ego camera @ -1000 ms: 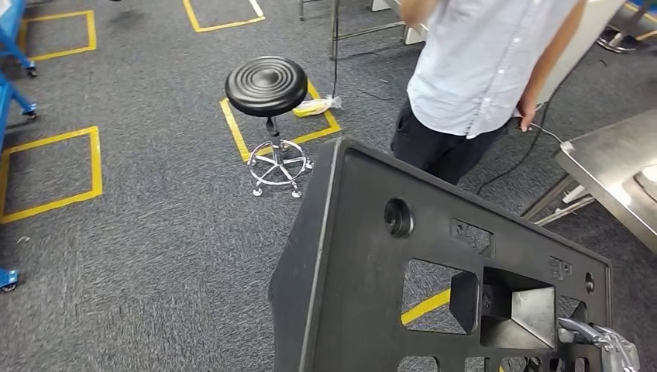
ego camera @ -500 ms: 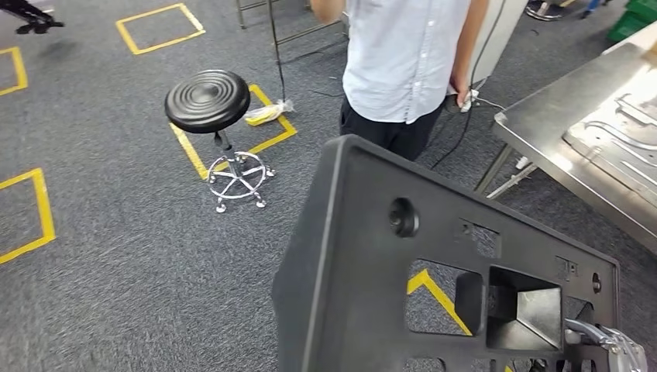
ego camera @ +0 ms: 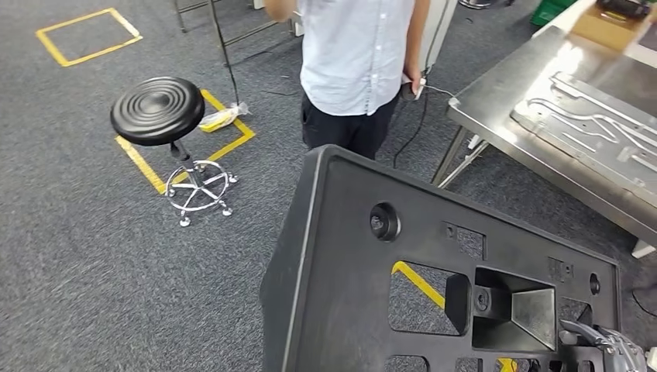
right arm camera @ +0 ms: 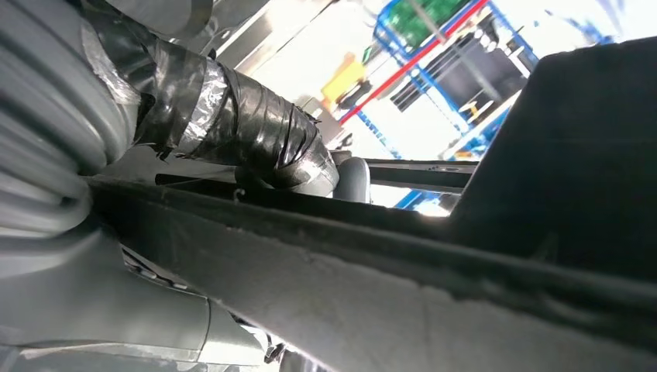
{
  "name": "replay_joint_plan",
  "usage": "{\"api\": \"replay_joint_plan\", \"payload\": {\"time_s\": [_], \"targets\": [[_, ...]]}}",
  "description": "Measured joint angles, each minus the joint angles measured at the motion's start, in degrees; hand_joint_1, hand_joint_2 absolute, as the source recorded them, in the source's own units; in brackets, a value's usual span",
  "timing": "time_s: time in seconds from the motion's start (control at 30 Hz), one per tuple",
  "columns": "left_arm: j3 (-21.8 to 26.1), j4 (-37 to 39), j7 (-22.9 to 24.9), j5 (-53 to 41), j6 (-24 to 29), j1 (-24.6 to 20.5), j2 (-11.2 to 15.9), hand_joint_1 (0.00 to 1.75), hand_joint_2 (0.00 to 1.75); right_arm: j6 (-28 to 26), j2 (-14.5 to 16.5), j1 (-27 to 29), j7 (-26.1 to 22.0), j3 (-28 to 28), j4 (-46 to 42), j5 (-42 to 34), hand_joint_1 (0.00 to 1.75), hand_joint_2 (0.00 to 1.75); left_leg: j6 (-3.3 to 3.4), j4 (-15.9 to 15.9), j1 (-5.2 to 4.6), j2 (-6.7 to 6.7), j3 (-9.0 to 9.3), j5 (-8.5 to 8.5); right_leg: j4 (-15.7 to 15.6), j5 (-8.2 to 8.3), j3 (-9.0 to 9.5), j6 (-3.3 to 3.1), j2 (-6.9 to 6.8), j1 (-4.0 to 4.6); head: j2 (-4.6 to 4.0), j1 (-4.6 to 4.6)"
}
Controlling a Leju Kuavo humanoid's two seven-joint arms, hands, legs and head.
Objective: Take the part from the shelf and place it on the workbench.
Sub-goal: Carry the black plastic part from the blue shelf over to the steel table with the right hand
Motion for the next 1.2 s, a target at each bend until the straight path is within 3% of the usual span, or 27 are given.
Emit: {"api": "replay_joint_plan", "payload": {"time_s": [0.07, 0.1, 0.13, 0.2, 0.23, 0.3, 0.33, 0.4, 0.43, 0.47, 0.5, 0.57, 0.63, 0.67, 0.73, 0.77, 0.8, 0.87, 0.93, 0.97, 1.0, 1.07, 1.13, 1.2], "targets": [[0.0, 0.0, 0.0, -0.1, 0.0, 0.0, 0.0, 0.0, 1.75, 0.0, 0.0, 0.0, 0.0, -0.1, 0.0, 0.0, 1.75, 1.75, -0.37, -0.1, -0.15, 1.06, 0.5, -0.45, -7.4, 2.75, 3.8, -0.83, -2.39, 0.59, 0.0, 0.0], [0.0, 0.0, 0.0, 0.0, 0.0, -0.1, 0.0, 0.0, 1.75, 0.0, 0.0, 0.0, 0.0, -0.2, 0.0, 0.0, 1.75, 1.75, -0.62, -0.1, -0.25, 1.53, 0.71, -0.63, -9.4, 3.17, 4.77, -1.23, -3.18, 0.93, 0.0, -0.01], [0.0, 0.0, 0.0, 0.0, 0.0, -0.1, 0.0, 0.0, 1.75, 0.0, 0.0, 0.0, 0.0, -0.2, 0.0, 0.0, 1.75, 1.75, -0.89, -0.1, -0.33, 1.98, 0.86, -0.75, -10.0, 2.98, 4.98, -1.55, -3.49, 1.22, 0.0, -0.02], [0.0, 0.0, 0.0, 0.0, 0.0, -0.4, 0.0, 0.0, 1.75, 0.0, 0.0, 0.1, 0.0, -0.4, -0.1, 0.0, 1.75, 1.75, -1.5, -0.4, -0.4, 2.71, 1.36, -0.96, -10.3, 3.2, 4.93, -2.06, -2.24, 1.12, 0.0, -0.03], [0.0, 0.0, 0.0, 0.0, 0.0, -0.4, 0.0, 0.0, 1.75, 0.0, 0.0, 0.1, 0.0, -0.5, -0.2, 0.0, 1.75, 1.75, -1.79, -0.1, -0.38, 1.99, 1.45, -1.36, -10.7, 3.35, 5.11, -2.37, -1.66, 0.88, 0.0, -0.03], [0.1, 0.0, -0.1, -0.1, -0.2, -0.5, 0.0, 0.0, 1.75, -0.1, 0.0, 0.1, 0.0, -0.5, -0.3, 0.0, 1.75, 1.75, -2.17, 3.5, -0.29, -0.96, -0.02, -3.78, -11.4, 3.7, 5.51, -3.0, -0.5, 0.38, 0.0, -0.08], [0.1, 0.0, -0.1, -0.1, -0.3, -0.4, 0.0, 0.0, 1.75, -0.1, 0.0, 0.1, 0.0, -0.6, -0.3, 0.1, 1.75, 1.75, -2.22, 6.9, -0.23, -2.43, -1.65, -5.53, -11.5, 3.71, 5.53, -3.16, 0.08, 0.42, 0.0, -0.09], [0.1, 0.0, -0.1, -0.1, -0.5, -0.1, 0.1, 0.0, 1.75, 0.0, 0.0, 0.1, 0.0, -0.6, -0.3, 0.1, 1.75, 1.75, -2.31, 13.9, -0.21, -3.29, -5.38, -8.04, -11.3, 3.68, 5.49, -3.32, 1.52, 0.49, -0.01, -0.1], [0.1, 0.0, -0.1, -0.1, -0.5, 0.0, 0.1, 0.0, 1.75, 0.0, 0.0, 0.1, 0.0, -0.6, -0.3, 0.1, 1.75, 1.75, -2.32, 15.4, -0.21, -3.32, -6.39, -7.85, -11.2, 3.64, 5.49, -3.34, 2.33, 0.52, -0.01, -0.1], [0.1, 0.0, -0.1, 0.0, -0.6, 0.1, 0.1, 0.0, 1.75, 0.0, 0.0, 0.1, 0.0, -0.6, -0.3, 0.1, 1.75, 1.75, -2.29, 14.7, -0.21, -3.38, -6.4, -6.47, -11.0, 3.58, 5.49, -3.3, 3.19, 0.51, -0.01, -0.1], [0.1, 0.0, -0.1, 0.0, -0.6, 0.1, 0.2, 0.0, 1.75, 0.0, 0.0, 0.1, 0.0, -0.6, -0.3, 0.1, 1.75, 1.75, -2.19, 11.9, -0.2, -3.61, -5.42, -4.23, -10.8, 3.48, 5.48, -3.2, 4.04, 0.49, -0.01, -0.1], [0.1, 0.0, -0.2, 0.0, -0.7, 0.1, 0.2, 0.0, 1.75, 0.0, 0.0, 0.1, 0.0, -0.6, -0.3, 0.1, 1.75, 1.75, -1.87, 4.6, -0.15, -5.73, -2.6, -0.52, -10.1, 3.17, 5.29, -2.82, 5.41, 0.48, 0.0, -0.1], [0.2, 0.0, -0.3, 0.0, -0.8, 0.0, 0.3, 0.0, 1.75, 0.0, 0.0, 0.1, 0.0, -0.6, -0.3, 0.1, 1.75, 1.75, -1.39, 1.2, -0.2, -7.46, -1.31, 0.41, -9.7, 3.07, 4.86, -2.19, 6.49, 0.41, 0.0, -0.08], [0.2, 0.0, -0.3, 0.0, -0.9, -0.1, 0.3, 0.0, 1.75, 0.0, 0.0, 0.1, 0.0, -0.7, -0.3, 0.1, 1.75, 1.75, -1.13, 1.1, -0.32, -7.45, -1.22, 0.33, -9.7, 3.16, 4.67, -1.81, 7.01, 0.36, 0.0, -0.08], [0.2, 0.0, -0.3, 0.0, -0.8, -0.2, 0.3, 0.0, 1.75, 0.0, 0.0, 0.2, 0.0, -0.7, -0.3, 0.1, 1.75, 1.75, -0.38, 0.6, -0.23, -6.19, -0.99, 0.7, -9.6, 3.22, 4.43, -1.12, 7.33, 0.32, 0.0, -0.03], [0.2, 0.0, -0.4, 0.0, -0.8, -0.3, 0.3, 0.0, 1.75, 0.0, 0.0, 0.2, 0.0, -0.7, -0.3, 0.1, 1.75, 1.75, 0.02, 0.3, -0.1, -5.5, -0.82, 0.93, -8.8, 2.65, 3.99, -0.84, 6.3, 0.36, 0.0, 0.1], [0.2, 0.0, -0.4, 0.0, -0.9, -0.2, 0.3, 0.0, 1.75, 0.0, 0.0, 0.2, 0.0, -0.7, -0.3, 0.1, 1.75, 1.75, 0.35, -0.1, 0.05, -4.75, -0.73, 1.13, -6.9, 1.48, 3.08, -0.56, 4.83, 0.42, 0.0, 0.22], [0.2, 0.0, -0.4, -0.1, -0.9, -0.1, 0.3, 0.0, 1.75, 0.0, 0.0, 0.1, 0.0, -0.7, -0.3, 0.1, 1.75, 1.75, 0.62, -0.3, 0.05, -3.23, -0.66, 1.18, -0.4, -1.97, -0.17, 0.0, 1.8, 0.27, 0.0, 0.43], [0.2, 0.0, -0.4, -0.1, -1.0, 0.1, 0.4, 0.0, 1.75, 0.0, 0.0, 0.0, 0.0, -0.7, -0.3, 0.1, 1.75, 1.75, 0.53, -0.3, 0.0, -1.62, -0.62, 1.0, 4.9, -3.53, -2.9, 0.41, 0.93, 0.01, 0.0, 0.43], [0.2, 0.0, -0.4, -0.1, -1.0, 0.1, 0.4, 0.0, 1.75, 0.0, 0.0, 0.0, 0.0, -0.7, -0.2, 0.1, 1.75, 1.75, 0.45, -0.3, 0.0, -0.85, -0.52, 0.85, 4.8, -2.72, -2.86, 0.46, 0.71, -0.07, 0.0, 0.43], [0.2, 0.0, -0.4, -0.1, -1.1, 0.1, 0.4, 0.0, 1.75, 0.0, 0.0, 0.1, 0.0, -0.7, -0.2, 0.1, 1.75, 1.75, 0.35, -0.2, 0.0, -0.15, -0.32, 0.68, 2.3, -0.96, -1.6, 0.39, 0.38, -0.09, 0.0, 0.43], [0.2, 0.0, -0.4, -0.1, -1.1, 0.0, 0.3, 0.0, 1.75, 0.0, 0.0, 0.0, 0.0, -0.7, -0.2, 0.1, 1.75, 1.75, 0.0, -0.3, -0.12, 1.02, 0.2, 0.26, -5.6, 2.59, 2.61, -0.19, -1.7, 0.29, 0.0, 0.42], [0.2, 0.0, -0.5, -0.1, -1.2, -0.1, 0.3, 0.0, 1.75, 0.1, 0.0, 0.0, 0.0, -0.7, -0.2, 0.1, 1.75, 1.75, -0.53, -0.3, -0.33, 1.95, 0.68, -0.14, -10.1, 3.66, 4.86, -0.94, -3.4, 0.87, 0.0, 0.41], [0.2, 0.0, -0.5, -0.1, -1.3, -0.2, 0.3, 0.0, 1.75, 0.0, 0.0, 0.0, 0.0, -0.7, -0.2, 0.1, 1.75, 1.75, -1.1, -0.6, -0.48, 2.99, 1.21, -0.37, -10.6, 3.51, 4.83, -1.48, -2.71, 1.09, 0.0, 0.41]]}}
